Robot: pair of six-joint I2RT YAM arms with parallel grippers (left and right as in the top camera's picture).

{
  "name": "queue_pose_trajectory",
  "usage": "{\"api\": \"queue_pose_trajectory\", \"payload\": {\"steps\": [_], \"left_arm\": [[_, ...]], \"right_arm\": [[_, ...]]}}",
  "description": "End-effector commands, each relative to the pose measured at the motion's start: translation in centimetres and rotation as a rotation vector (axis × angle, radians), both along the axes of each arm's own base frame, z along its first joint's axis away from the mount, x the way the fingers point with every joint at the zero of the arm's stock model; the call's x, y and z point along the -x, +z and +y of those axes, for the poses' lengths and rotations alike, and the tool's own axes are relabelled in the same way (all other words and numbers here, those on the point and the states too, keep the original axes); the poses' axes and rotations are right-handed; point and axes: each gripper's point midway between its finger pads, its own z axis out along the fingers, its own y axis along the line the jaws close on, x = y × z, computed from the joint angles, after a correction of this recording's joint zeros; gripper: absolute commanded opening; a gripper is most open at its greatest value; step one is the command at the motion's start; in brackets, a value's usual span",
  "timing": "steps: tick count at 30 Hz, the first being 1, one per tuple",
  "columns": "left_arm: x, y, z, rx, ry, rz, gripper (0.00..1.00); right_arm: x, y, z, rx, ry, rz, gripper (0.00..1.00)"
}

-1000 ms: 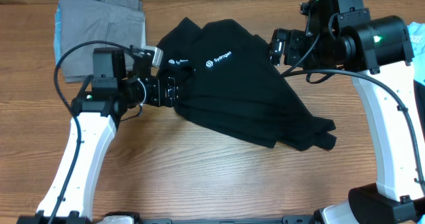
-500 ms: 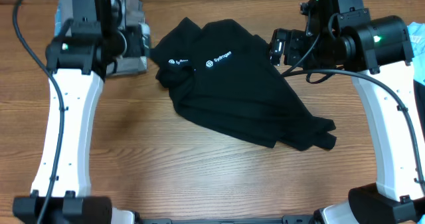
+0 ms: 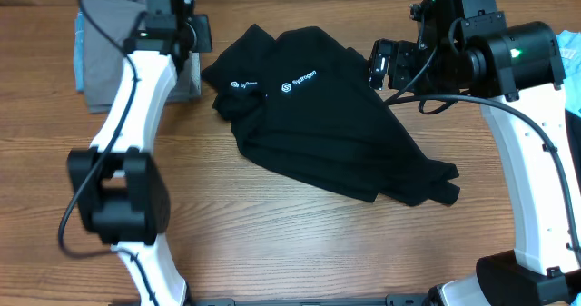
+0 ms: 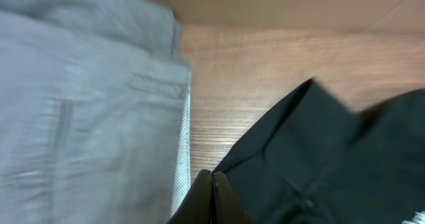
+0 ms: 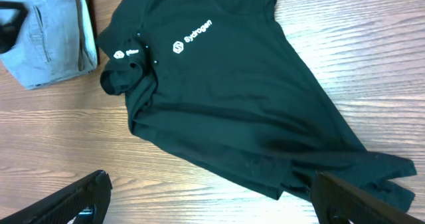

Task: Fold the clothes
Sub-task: 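Grasp the shirt collar with the left gripper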

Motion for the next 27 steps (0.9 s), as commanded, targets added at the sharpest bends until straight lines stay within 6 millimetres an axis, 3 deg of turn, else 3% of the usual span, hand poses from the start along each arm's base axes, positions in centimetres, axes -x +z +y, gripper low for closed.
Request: {"api": "queue_pose_trajectory", "payload": {"steps": [1, 8, 16, 27], "left_arm": [[-2.1, -6.2, -0.2, -0.025, -0.012, 0.054, 0.04], [-3.4, -12.3, -0.2, -0.035, -0.018, 0.088, 0.04], [-3.6, -13.5, 1.3, -0.039, 0.010, 0.093, 0.04], [-2.1, -15.2, 6.9, -0.092, 0.130, 0.165, 0.04]], "right_arm": [[-0.3, 0.2, -0.2, 0.009, -0.002, -0.014, 1.00], [-0.3, 0.2, -0.2, 0.009, -0.002, -0.015, 1.00], [-0.3, 0.2, -0.2, 0.009, -0.002, -0.014, 1.00], [-0.3, 0.2, -0.2, 0.009, -0.002, -0.014, 1.00]]}}
